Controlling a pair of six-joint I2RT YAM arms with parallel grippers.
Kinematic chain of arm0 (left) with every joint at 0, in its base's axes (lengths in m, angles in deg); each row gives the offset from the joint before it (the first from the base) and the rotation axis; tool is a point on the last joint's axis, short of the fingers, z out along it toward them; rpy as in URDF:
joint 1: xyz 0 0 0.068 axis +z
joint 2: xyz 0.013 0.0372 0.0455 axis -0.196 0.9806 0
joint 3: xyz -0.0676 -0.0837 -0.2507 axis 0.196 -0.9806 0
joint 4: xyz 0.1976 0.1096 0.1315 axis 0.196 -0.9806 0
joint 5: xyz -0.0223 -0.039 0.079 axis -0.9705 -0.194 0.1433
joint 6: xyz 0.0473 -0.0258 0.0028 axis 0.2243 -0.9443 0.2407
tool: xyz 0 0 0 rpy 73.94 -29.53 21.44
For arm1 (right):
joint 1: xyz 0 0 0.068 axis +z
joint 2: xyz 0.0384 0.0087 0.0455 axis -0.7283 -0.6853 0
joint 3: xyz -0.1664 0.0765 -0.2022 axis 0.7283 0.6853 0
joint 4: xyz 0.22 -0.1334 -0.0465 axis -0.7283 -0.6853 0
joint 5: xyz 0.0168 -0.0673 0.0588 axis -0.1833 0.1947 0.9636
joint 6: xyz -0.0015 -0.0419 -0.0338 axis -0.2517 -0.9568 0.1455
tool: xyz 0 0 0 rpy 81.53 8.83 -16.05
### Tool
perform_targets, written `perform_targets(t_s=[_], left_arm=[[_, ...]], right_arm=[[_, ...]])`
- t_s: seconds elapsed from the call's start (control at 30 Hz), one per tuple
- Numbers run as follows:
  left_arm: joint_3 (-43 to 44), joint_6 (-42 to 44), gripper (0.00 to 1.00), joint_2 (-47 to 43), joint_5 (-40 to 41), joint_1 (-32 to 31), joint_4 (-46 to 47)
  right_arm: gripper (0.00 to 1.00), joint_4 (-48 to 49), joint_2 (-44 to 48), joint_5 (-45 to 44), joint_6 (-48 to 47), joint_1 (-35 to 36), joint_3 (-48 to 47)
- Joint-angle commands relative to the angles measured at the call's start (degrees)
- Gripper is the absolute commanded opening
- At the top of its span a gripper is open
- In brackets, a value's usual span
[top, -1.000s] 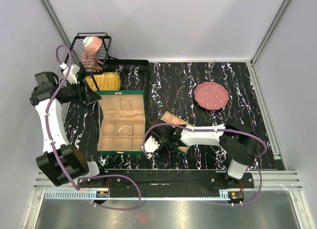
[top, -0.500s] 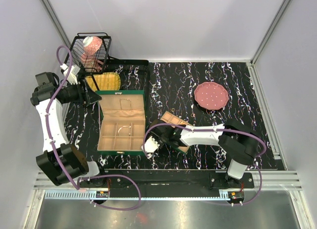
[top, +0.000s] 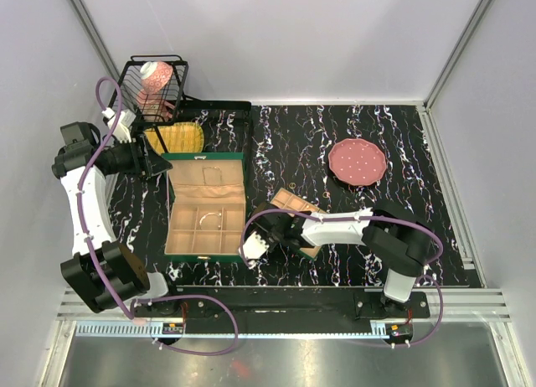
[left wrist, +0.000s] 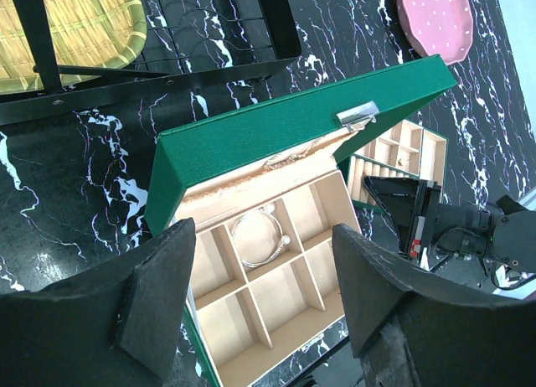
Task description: Organize the mixed jewelry
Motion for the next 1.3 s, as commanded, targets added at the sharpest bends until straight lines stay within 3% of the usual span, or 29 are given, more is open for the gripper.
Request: perform_targets(t_s=[0.0, 0.67, 0.87, 1.03, 1.27], left_arm=[[-0.33, 0.71, 0.69, 0.06, -2.58, 0.48, 1.65], [-0.86, 1.15, 0.69, 0.06, -3.02, 0.83, 1.56], [-1.04, 1.33, 0.69, -0.38, -3.1, 1.0, 1.65], [-1.04, 1.15, 0.69, -0.46, -3.54, 1.09, 1.65], [-1.12, 0.36, 0.69, -0.9, -4.42, 1.18, 1.65]], right_arm=[[0.0, -0.03, -1.17, 3.06, -0.67, -0.93, 0.16], [0.01, 0.15, -1.17, 2.89, 0.21, -1.28, 0.86], [0.06, -1.17, 0.59, 1.39, 0.3, -1.2, 1.12], [0.18, -2.05, 1.91, 0.6, 0.91, -1.37, 2.0], [0.22, -3.8, 3.84, 0.33, 2.15, -1.28, 0.25]])
